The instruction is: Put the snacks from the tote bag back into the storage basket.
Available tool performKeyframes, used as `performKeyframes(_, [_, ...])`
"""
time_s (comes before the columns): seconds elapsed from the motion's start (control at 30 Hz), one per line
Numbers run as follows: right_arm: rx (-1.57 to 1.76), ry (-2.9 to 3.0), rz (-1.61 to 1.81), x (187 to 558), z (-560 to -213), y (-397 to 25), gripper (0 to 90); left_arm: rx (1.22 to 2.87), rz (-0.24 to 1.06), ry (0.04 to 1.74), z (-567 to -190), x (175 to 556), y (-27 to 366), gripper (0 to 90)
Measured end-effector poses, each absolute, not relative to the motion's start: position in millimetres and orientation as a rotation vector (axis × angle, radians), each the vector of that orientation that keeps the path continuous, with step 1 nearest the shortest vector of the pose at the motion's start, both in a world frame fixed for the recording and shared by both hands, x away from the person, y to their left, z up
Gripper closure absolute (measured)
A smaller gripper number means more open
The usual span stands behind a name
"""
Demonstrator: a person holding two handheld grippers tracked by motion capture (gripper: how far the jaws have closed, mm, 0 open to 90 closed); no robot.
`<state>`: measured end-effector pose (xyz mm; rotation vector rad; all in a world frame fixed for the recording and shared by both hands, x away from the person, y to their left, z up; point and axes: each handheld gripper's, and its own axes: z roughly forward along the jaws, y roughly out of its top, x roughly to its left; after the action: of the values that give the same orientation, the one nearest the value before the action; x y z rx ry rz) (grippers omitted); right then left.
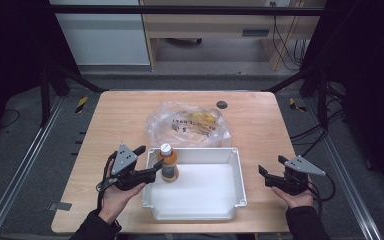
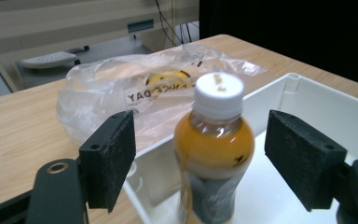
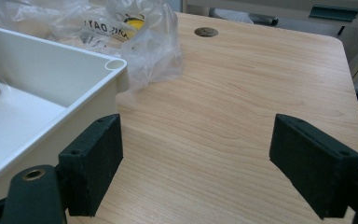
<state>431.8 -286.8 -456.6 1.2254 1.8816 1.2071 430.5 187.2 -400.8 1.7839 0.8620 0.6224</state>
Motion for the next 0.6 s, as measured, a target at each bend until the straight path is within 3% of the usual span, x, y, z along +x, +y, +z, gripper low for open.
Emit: performKeyframes(0.6, [1.234, 1.876, 1.205, 432, -457, -289, 16.7, 1.779, 0.678, 0.985, -431, 440, 245, 23.2])
